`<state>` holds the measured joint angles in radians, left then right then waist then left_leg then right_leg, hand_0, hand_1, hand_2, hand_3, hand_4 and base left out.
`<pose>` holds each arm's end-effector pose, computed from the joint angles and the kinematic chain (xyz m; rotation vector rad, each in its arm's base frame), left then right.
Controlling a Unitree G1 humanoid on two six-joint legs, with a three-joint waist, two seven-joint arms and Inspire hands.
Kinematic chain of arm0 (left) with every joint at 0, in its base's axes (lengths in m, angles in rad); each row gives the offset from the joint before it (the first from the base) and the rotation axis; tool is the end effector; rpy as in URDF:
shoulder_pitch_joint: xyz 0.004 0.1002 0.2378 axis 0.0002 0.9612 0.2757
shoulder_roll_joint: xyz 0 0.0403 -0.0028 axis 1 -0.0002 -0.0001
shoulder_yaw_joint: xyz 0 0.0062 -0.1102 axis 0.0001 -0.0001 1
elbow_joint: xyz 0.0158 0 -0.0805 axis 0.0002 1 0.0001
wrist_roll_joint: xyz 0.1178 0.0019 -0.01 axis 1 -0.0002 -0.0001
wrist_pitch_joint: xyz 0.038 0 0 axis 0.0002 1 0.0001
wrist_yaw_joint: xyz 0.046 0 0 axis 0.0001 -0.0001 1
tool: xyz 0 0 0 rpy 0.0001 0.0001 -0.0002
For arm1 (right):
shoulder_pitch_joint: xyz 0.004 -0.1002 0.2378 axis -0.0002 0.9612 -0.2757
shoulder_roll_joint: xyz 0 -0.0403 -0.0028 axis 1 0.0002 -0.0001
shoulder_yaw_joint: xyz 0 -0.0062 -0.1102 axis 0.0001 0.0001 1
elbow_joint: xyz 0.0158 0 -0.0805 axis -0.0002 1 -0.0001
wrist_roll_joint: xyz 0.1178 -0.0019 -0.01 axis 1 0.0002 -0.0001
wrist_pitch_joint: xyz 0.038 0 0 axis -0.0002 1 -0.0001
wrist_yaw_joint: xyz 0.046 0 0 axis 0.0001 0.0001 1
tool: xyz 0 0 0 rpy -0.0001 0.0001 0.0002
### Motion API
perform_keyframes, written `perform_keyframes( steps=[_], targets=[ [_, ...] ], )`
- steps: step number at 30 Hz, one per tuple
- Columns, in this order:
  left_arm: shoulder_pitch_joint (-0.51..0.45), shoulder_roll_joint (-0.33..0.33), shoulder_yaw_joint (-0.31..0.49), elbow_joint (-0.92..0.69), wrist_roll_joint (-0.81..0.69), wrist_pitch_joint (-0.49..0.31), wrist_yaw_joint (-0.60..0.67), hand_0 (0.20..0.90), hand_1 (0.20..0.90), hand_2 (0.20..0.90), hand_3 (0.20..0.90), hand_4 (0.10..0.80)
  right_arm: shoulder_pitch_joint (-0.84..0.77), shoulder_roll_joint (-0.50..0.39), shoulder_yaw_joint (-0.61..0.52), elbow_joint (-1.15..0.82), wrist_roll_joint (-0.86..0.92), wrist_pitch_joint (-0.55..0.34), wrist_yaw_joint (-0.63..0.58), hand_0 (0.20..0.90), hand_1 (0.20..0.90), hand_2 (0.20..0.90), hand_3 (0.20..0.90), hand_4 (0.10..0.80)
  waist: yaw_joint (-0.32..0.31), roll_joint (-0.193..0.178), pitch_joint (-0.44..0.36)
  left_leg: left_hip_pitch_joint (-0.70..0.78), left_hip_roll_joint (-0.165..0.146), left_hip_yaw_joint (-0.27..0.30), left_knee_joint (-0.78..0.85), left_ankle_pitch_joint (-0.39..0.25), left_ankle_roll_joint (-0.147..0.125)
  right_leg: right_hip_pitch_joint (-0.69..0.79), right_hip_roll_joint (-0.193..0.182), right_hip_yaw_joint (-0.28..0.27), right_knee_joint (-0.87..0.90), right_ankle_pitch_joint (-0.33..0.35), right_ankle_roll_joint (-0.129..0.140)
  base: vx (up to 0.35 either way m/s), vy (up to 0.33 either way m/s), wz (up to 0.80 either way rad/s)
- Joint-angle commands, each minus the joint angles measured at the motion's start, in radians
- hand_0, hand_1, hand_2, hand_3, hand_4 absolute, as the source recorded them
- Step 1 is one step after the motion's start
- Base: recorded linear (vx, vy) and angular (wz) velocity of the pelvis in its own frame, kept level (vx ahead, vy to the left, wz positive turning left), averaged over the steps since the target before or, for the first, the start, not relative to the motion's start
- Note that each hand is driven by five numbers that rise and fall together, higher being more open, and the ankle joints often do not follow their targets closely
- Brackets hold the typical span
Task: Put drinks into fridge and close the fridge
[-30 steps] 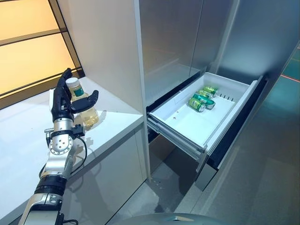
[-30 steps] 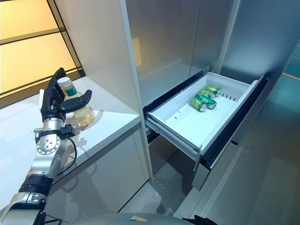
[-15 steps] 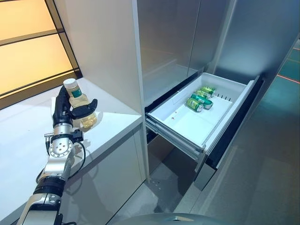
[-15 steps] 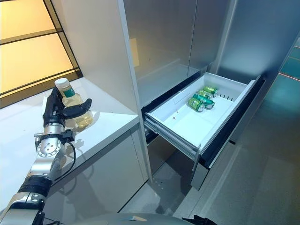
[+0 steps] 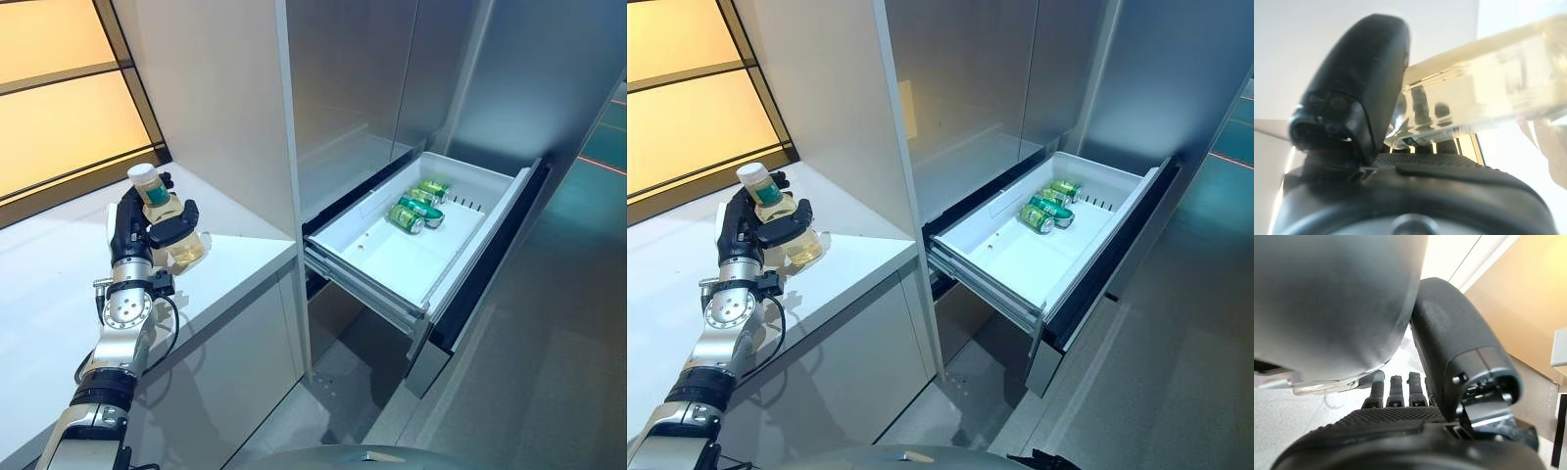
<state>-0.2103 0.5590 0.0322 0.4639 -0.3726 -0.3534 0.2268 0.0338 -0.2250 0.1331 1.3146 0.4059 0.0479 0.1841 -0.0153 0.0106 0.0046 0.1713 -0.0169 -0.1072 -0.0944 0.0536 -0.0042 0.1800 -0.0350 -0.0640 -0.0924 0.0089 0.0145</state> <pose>0.2522 0.2908 0.0573 0.1751 -0.1785 0.3894 0.0453 -0.2277 -0.1457 0.1996 1.3449 -0.1548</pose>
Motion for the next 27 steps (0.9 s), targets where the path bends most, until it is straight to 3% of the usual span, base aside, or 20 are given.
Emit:
perform_keyframes(
  steps=[1,8,12,16,19,22,27],
  targets=[
    [-0.187,0.008,0.048,-0.1,-0.113,-0.133,-0.04,0.3,0.3,0.3,0.2,0.1,-0.02,0.011,0.02,0.049,-0.016,-0.025,0.04,0.9,0.9,0.9,0.9,0.8,0.003,0.015,-0.018,0.022,-0.044,0.074,0.007,-0.098,0.053,-0.021,0.005,0.04,0.062,-0.023,0.013,0.0,0.0,0.0],
    [-0.196,-0.027,0.05,-0.148,-0.256,-0.118,-0.157,0.3,0.3,0.3,0.2,0.1,-0.03,0.01,0.025,0.012,0.032,-0.052,0.054,0.9,0.9,0.9,0.9,0.8,0.004,0.013,-0.017,0.021,-0.045,0.067,0.007,-0.096,0.053,-0.021,0.008,0.043,0.062,-0.023,0.01,0.0,0.0,0.0],
    [-0.21,-0.06,0.063,-0.26,-0.524,-0.08,-0.327,0.3,0.3,0.3,0.2,0.1,-0.035,0.016,0.042,-0.065,0.079,-0.079,0.083,0.9,0.9,0.9,0.9,0.8,0.004,0.009,-0.015,0.021,-0.044,0.062,0.007,-0.097,0.053,-0.018,0.009,0.044,0.058,-0.02,0.009,0.0,0.0,0.0],
    [-0.203,-0.13,0.058,-0.461,-0.626,-0.03,-0.386,0.3,0.3,0.3,0.2,0.1,-0.031,0.03,0.106,-0.287,0.076,-0.053,0.07,0.9,0.9,0.9,0.9,0.8,0.006,0.001,-0.007,0.009,-0.042,0.055,0.007,-0.084,0.052,-0.029,0.01,0.046,0.058,-0.009,0.004,-0.064,-0.045,0.01],
    [-0.192,-0.163,0.023,-0.596,-0.604,-0.055,-0.414,0.3,0.3,0.3,0.2,0.1,-0.003,0.07,0.149,-0.645,0.194,-0.04,0.072,0.9,0.9,0.9,0.9,0.8,-0.003,-0.009,0.007,0.003,-0.041,0.047,0.007,-0.077,0.05,-0.031,0.012,0.047,0.055,-0.004,0.001,-0.065,-0.056,-0.03],
    [-0.172,-0.175,-0.001,-0.664,-0.577,-0.076,-0.428,0.3,0.3,0.3,0.2,0.1,0.023,0.094,0.171,-0.865,0.194,0.017,0.067,0.9,0.9,0.9,0.9,0.8,-0.009,-0.013,0.014,0.004,-0.041,0.043,0.007,-0.081,0.049,-0.023,0.013,0.046,0.044,-0.006,0.004,-0.059,-0.042,0.0],
    [-0.164,-0.159,-0.038,-0.743,-0.538,-0.092,-0.417,0.3,0.3,0.3,0.2,0.1,0.005,0.034,0.201,-1.107,0.111,0.019,0.144,0.9,0.9,0.9,0.9,0.8,-0.008,-0.025,0.021,-0.004,-0.041,0.041,0.007,-0.075,0.042,-0.025,0.012,0.043,0.033,-0.001,0.01,-0.043,-0.04,0.02]
  ],
)
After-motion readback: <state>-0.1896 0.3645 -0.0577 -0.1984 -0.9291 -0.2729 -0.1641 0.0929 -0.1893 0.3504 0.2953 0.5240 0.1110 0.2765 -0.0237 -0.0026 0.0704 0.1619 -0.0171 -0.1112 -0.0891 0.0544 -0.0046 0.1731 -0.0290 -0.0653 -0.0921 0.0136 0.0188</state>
